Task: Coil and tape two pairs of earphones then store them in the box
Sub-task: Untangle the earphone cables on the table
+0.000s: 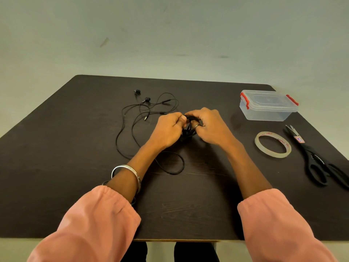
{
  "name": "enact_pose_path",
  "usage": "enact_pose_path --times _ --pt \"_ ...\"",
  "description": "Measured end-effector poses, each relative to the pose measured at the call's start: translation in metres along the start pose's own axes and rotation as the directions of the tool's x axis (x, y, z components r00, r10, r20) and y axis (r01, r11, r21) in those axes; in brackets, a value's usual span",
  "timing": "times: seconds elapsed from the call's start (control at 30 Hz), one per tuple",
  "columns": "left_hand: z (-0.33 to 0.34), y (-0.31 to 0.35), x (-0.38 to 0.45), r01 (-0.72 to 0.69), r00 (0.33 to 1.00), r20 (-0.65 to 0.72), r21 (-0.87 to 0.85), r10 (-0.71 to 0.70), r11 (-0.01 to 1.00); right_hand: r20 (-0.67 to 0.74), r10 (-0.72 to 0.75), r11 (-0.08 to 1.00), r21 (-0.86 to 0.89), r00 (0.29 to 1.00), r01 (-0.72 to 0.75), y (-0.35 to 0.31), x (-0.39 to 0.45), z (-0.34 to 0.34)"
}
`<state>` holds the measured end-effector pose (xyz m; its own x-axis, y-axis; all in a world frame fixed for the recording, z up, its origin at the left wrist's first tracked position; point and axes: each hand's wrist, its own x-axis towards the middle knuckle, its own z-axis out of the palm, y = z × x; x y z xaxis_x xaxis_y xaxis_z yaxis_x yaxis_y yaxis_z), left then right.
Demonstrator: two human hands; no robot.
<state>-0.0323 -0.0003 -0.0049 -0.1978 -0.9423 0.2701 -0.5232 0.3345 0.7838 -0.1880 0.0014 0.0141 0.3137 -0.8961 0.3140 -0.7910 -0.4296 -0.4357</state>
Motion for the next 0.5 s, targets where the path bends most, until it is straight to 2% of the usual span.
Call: enact_pose_path --times 0.13,0.3,0.5 --pt "0.0042 0.0019 -0.0009 -0.051 0.998 -0.025 0.058 0.053 0.997 -0.043 0.050 0.997 0.059 0.998 -0.048 -0.0022 -0.0004 0.0034" --pt "0.0050 0.0006 -0.0001 -0.065 0.998 -0.007 0.084 0.066 0.994 -0.095 0.056 0.987 0.154 0.994 -0.041 -0.0020 -0.0001 0.0050" --pt "0.0016 -0.0047 0.0010 0.028 0.999 0.021 -0.096 -0.026 0.995 -0.089 0.054 0.967 0.253 0.995 -0.030 0.0027 -0.0002 0.0078"
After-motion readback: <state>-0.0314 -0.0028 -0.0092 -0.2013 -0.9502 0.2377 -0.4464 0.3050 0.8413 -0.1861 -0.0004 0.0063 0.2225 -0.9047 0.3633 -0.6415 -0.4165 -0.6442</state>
